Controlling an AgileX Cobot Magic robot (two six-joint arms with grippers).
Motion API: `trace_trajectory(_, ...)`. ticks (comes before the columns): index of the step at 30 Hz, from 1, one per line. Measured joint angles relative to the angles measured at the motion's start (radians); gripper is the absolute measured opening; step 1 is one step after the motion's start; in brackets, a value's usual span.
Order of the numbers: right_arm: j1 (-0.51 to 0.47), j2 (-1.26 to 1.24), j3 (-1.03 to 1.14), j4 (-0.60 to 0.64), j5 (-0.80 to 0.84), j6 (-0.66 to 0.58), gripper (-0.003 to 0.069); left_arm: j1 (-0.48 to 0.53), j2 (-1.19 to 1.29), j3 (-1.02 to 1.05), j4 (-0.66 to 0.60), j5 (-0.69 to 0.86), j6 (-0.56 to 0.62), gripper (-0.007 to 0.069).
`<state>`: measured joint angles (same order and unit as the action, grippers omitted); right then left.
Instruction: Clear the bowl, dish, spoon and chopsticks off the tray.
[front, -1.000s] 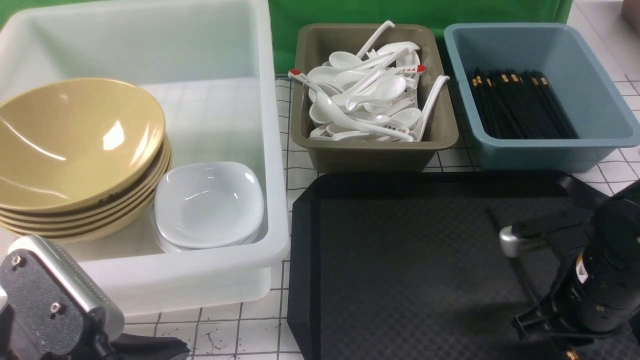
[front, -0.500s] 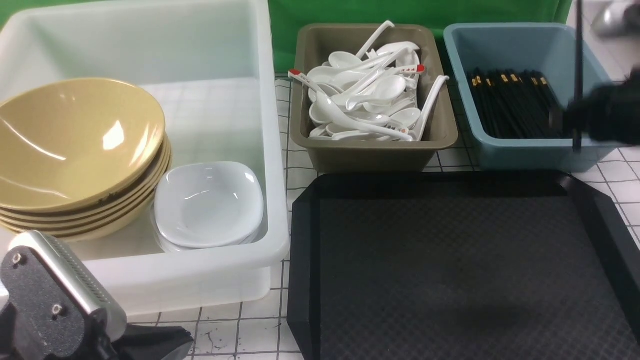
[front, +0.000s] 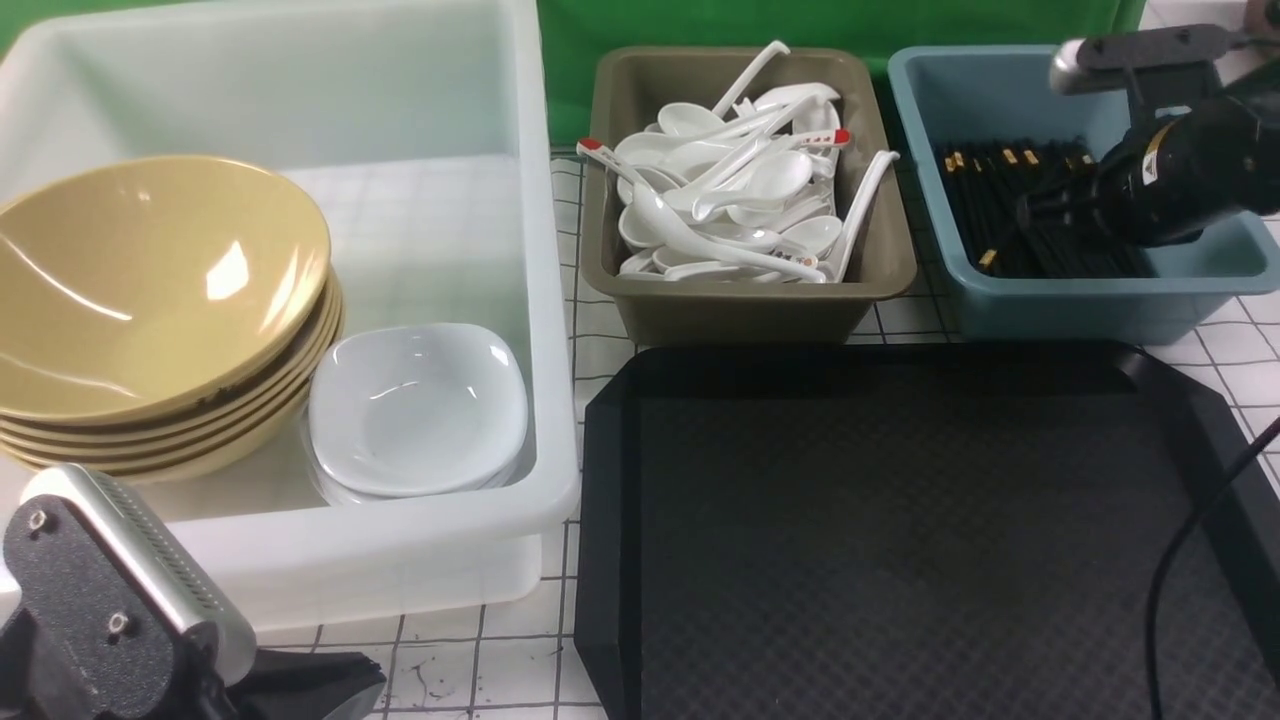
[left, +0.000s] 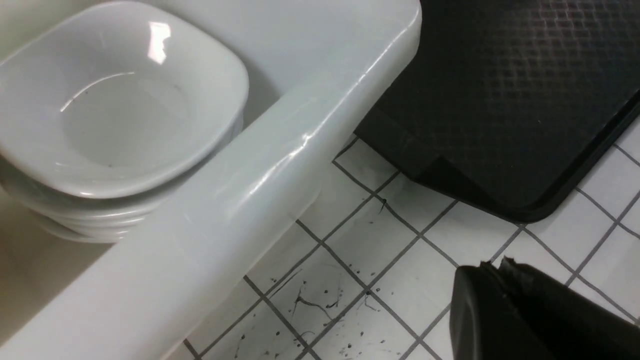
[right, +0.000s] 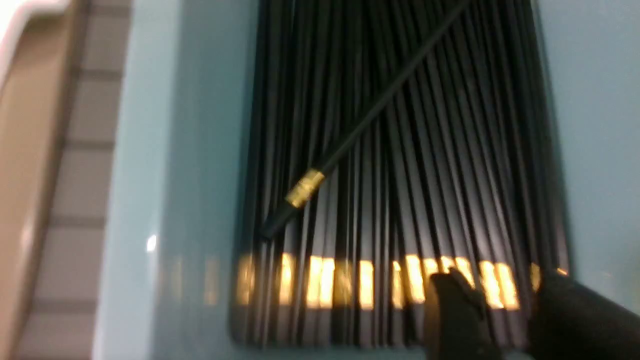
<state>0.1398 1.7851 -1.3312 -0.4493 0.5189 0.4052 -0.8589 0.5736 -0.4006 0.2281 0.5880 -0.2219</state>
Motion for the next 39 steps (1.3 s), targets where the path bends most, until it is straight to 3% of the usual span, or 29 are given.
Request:
trace_trajectory(5, 0.106, -0.293, 0.138, -0.001, -0.019, -0.09, 0.0067, 0.0, 0.0, 0.0, 0.001, 0.0, 0.0, -0.0005)
trace_trajectory(7, 0.141, -0.409, 0.214, 0.0, -0.064, -0.099, 0.0039, 0.0, 0.0, 0.0, 0.001, 0.0, 0.0, -0.0005)
trace_trajectory(13, 0.193, -0.718, 0.472, -0.001, -0.154, -0.145, 0.0036, 0.0, 0.0, 0.0, 0.002, 0.0, 0.0, -0.0005)
trace_trajectory(21, 0.193, -0.958, 0.776, -0.001, -0.229, -0.029, 0.0036, 0.0, 0.0, 0.0, 0.002, 0.0, 0.0, -0.0005)
trace_trajectory(31, 0.192, -1.029, 0.888, -0.014, -0.029, 0.005, 0.0041, 0.0, 0.0, 0.0, 0.002, -0.001, -0.001, -0.0005)
trace_trajectory(35, 0.139, -1.186, 1.02, 0.025, -0.12, -0.137, 0.0043, 0.0, -0.003, 0.0, 0.0, 0.0, 0.0, -0.0005)
trace_trajectory(39, 0.011, -1.434, 1.156, 0.174, -0.202, -0.299, 0.0043, 0.0, -0.007, 0.0, 0.0, 0.009, 0.0, -0.0005)
